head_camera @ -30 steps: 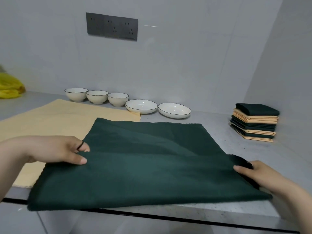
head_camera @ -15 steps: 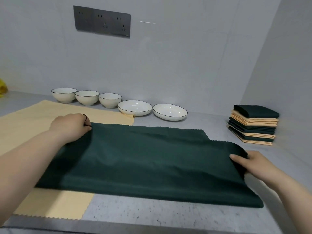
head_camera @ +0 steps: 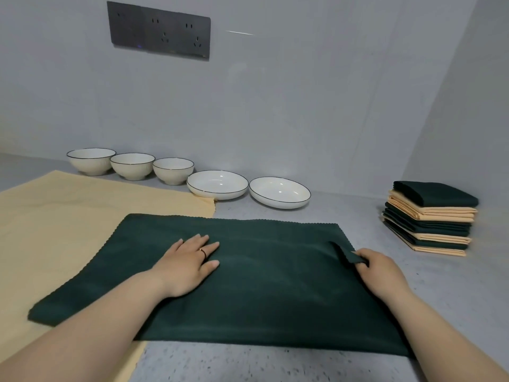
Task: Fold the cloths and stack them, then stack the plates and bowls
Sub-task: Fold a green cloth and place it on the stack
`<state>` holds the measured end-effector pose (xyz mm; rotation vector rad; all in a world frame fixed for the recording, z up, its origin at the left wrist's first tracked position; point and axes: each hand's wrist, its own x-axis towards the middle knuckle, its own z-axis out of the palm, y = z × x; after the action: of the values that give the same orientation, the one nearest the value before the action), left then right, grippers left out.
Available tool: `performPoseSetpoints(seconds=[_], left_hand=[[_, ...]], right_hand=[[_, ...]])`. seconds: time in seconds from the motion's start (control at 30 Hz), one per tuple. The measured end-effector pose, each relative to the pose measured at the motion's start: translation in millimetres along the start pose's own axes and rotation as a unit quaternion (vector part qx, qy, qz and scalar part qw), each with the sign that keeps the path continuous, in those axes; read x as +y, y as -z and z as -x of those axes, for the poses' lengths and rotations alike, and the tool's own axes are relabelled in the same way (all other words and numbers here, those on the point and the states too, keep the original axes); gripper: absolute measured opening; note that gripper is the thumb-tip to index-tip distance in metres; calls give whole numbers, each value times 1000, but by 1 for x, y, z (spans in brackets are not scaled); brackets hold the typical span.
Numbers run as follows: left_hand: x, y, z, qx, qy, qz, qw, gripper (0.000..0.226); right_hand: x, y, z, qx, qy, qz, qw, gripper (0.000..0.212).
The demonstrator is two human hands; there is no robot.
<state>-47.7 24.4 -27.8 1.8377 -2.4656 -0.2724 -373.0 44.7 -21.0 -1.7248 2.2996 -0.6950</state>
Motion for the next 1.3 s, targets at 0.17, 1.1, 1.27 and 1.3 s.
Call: performPoseSetpoints(seconds=[0.17, 1.1, 1.27, 1.3], left_hand=[[17, 0, -1, -58, -7, -15, 998, 56], [36, -9, -10, -60, -49, -4, 997, 57], [32, -2, -9, -64, -43, 6, 997, 57], [31, 0, -8, -64, -44, 10, 997, 57]], right_hand=[[14, 10, 7, 7, -11, 42, 999, 24], [-87, -30, -34, -221, 153, 97, 958, 16], [-98, -32, -41, -203, 163, 100, 960, 31], [-101, -32, -44, -196, 157, 102, 962, 30]])
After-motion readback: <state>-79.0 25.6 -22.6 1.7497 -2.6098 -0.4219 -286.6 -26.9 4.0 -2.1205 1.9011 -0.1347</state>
